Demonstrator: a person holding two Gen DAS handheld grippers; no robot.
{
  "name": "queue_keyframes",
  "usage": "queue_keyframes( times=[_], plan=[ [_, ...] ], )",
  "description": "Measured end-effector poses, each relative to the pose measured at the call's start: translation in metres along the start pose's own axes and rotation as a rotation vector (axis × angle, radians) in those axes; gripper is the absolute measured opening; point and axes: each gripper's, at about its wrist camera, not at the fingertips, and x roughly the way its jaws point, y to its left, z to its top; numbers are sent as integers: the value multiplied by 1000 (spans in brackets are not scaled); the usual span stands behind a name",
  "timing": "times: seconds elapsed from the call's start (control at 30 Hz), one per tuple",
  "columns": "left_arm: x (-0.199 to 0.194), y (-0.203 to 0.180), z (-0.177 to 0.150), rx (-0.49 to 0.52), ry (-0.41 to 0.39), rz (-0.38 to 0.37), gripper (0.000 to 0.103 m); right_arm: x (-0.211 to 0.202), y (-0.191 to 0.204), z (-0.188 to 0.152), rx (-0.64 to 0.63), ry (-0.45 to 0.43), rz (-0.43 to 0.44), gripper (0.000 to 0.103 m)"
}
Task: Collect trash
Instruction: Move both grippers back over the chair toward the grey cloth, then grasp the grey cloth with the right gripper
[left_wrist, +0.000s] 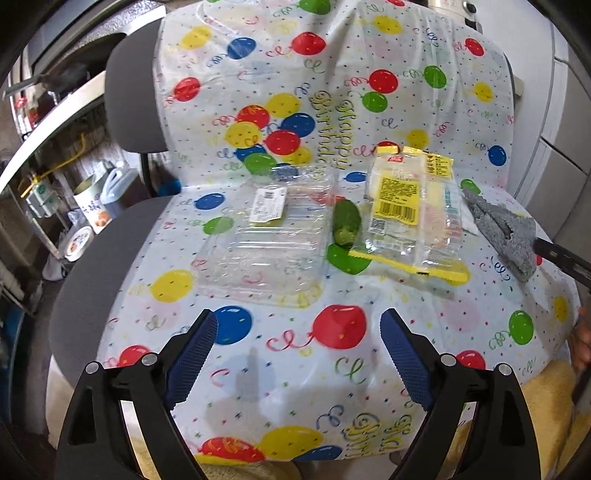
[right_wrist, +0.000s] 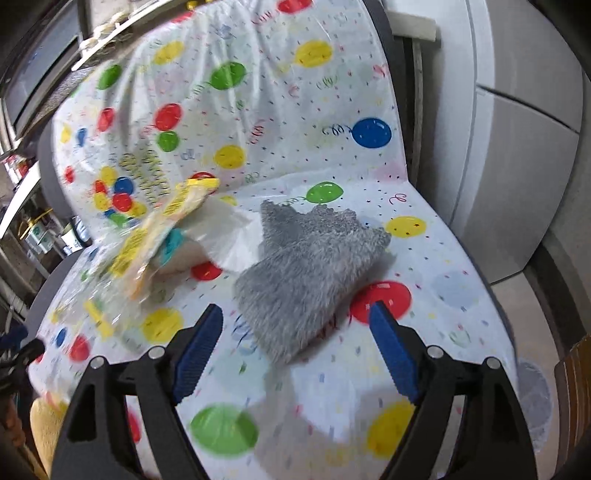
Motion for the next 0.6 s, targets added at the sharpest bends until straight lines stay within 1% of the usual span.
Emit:
queue_keyframes(
  times=[0.1,0.23,0.33,0.47,0.53,0.6],
  plan=[
    [5,-6,3,9,6,-10,89,21,-3,8,10,34,-10,73],
    [12,-11,8,19,10,-14,89,39,6,8,-55,81,-33,72],
    [17,-13,8,17,19,-18,89,45,18,5,-118,110,-43,72],
    [21,-13,9,18,31,-9,89,42,30,6,-204,103,-98,72],
    [21,-15,10,27,30,20,89,39,32,7,-215,95,-108,72],
    [20,-14,11,31,26,31,89,36,32,10,-211,86,-110,72]
  ],
)
